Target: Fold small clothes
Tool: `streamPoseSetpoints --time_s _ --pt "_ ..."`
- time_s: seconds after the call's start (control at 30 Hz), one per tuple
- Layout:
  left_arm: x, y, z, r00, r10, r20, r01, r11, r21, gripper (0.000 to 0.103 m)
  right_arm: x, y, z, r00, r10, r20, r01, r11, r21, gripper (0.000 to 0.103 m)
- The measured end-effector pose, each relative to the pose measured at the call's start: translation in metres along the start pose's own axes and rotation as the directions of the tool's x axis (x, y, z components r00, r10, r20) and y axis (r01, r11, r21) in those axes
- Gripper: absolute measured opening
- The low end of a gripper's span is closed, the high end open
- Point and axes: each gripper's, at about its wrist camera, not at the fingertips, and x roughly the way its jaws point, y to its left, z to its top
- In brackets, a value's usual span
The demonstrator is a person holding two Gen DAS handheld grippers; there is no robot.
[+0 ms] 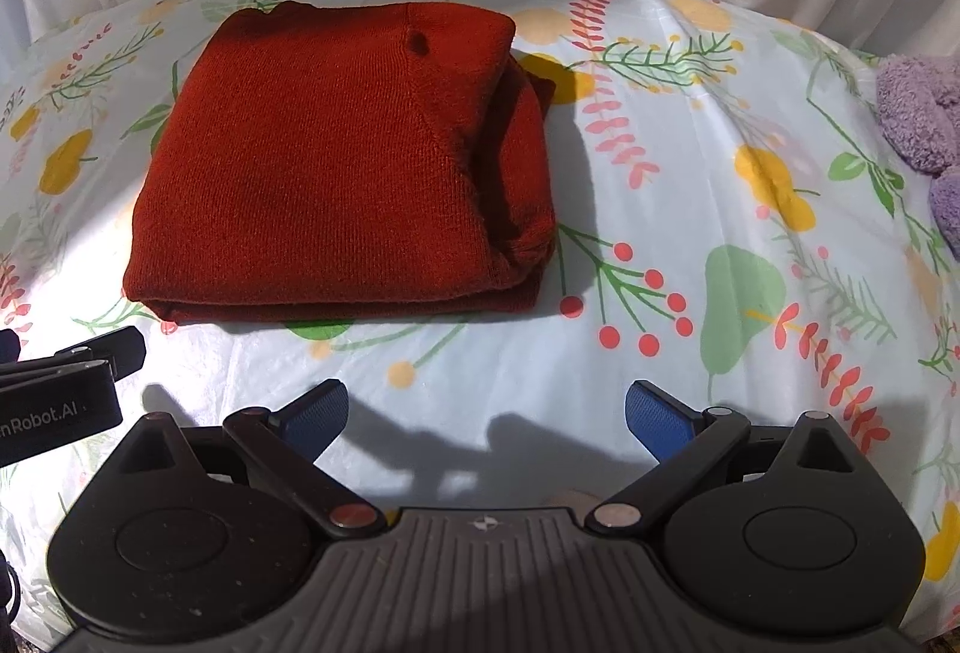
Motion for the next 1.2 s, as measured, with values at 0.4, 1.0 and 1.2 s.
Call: streamPoseSetpoints --time_s 0.4,1.0,1.2 --pt "0.0012 -0.0047 -0.0019 1.0 -0.001 -0.015 0.001 1.0 0.002 0.103 -0.0022 0.0003 -0.0007 1.0 -0.001 0.005 0.001 1.0 -0.004 0.099" --pt "0.0029 -0.0063 -0.0017 1.0 -0.001 -0.022 0.001 1.0 0.006 0.103 -0.0051 -0.0001 -0.0008 1.0 0.001 0.011 -0.001 1.0 0.001 0.099" --pt "0.0044 -0.007 -0.0017 1.0 0.0 -0.028 0.001 1.0 0.006 0.103 -0.0054 0.0006 -0.0008 1.0 0.0 0.012 0.0 1.0 0.004 0.099"
